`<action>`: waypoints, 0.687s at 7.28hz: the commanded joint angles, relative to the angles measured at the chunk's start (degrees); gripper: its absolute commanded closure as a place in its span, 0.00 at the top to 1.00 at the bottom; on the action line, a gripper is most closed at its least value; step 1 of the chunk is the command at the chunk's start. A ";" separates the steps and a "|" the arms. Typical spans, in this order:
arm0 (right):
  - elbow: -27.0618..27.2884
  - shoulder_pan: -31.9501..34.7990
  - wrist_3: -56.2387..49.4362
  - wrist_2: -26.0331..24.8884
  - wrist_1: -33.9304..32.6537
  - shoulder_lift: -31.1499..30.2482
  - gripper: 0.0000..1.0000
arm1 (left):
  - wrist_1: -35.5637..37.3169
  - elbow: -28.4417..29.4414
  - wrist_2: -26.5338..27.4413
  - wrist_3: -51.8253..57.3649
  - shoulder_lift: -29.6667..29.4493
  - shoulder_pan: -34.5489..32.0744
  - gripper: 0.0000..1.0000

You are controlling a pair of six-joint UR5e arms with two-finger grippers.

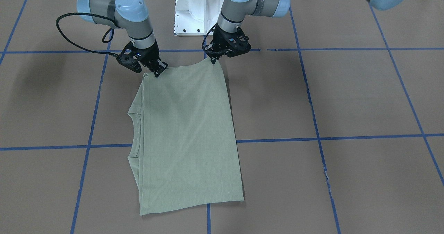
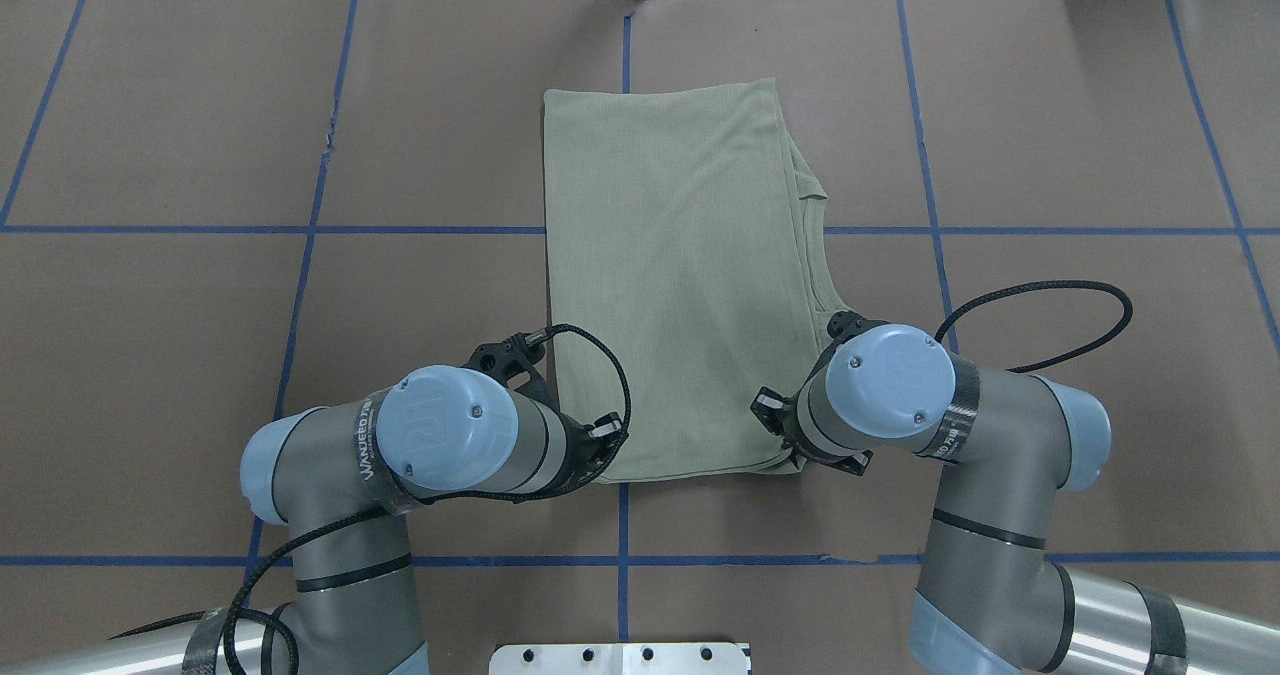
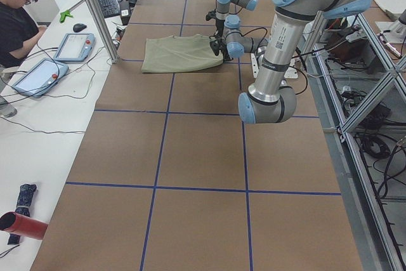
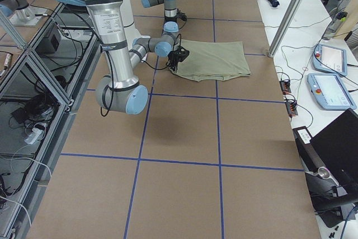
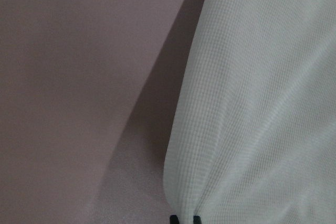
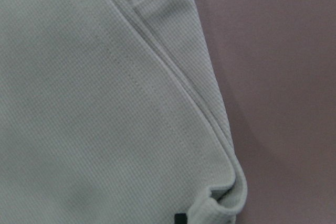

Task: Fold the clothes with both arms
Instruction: 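Grasp the near edge of the shirt with both grippers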

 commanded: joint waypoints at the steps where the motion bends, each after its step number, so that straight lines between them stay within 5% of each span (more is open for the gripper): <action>1: 0.69 0.26 -0.08 -0.11 0.02 0.13 0.00 | 0.10 -0.31 0.01 0.00 -0.14 0.00 0.00; 5: 8.84 -0.87 -0.08 1.99 -0.15 -3.10 0.00 | 2.02 -7.32 0.45 0.00 2.93 3.95 0.00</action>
